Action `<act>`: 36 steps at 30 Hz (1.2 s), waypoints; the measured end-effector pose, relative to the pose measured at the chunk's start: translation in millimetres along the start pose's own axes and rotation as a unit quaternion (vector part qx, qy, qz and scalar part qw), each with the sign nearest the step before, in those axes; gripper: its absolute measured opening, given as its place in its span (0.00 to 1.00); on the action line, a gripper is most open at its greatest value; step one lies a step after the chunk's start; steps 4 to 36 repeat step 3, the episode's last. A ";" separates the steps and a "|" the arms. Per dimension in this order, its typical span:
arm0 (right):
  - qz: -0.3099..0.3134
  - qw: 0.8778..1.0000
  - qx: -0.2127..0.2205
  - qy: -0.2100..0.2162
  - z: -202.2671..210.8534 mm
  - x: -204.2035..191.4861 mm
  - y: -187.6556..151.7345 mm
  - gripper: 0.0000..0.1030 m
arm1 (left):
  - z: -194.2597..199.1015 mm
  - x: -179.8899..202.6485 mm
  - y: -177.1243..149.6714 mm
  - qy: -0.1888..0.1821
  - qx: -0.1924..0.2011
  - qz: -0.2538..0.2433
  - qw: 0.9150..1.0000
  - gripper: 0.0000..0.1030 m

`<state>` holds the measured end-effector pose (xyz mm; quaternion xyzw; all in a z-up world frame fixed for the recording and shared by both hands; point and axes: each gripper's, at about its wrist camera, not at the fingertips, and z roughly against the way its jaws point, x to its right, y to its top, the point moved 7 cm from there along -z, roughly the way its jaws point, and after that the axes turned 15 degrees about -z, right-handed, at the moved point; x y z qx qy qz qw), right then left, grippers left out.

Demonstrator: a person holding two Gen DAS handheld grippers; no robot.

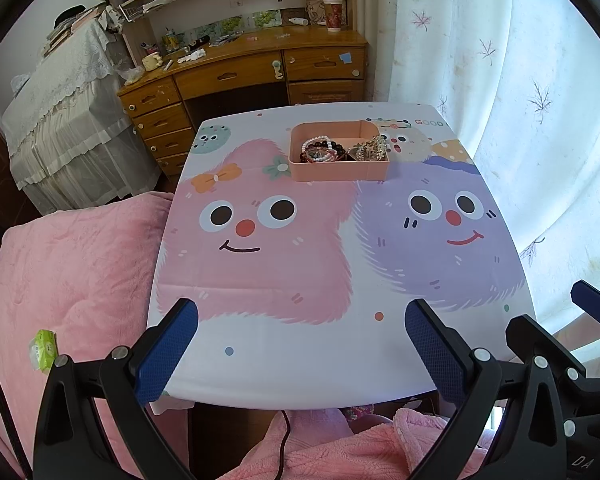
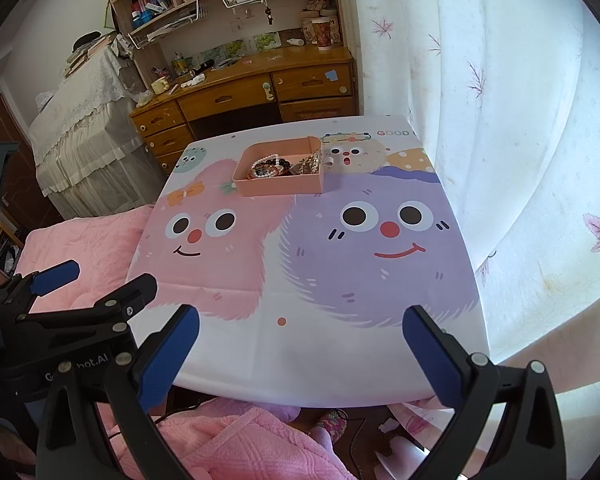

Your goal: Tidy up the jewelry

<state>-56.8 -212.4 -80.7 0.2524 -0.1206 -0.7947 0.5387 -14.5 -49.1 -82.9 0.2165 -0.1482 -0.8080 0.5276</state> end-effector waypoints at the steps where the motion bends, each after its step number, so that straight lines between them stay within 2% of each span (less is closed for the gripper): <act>1: 0.000 1.000 0.000 0.000 -0.6 0.3 0.3 0.99 | 0.1 -0.2 -0.1 0.000 0.000 0.000 1.000 0.99; 36: 0.000 1.000 0.001 0.000 -0.1 0.3 0.1 0.99 | 0.0 0.3 0.0 0.000 0.000 0.000 1.000 0.99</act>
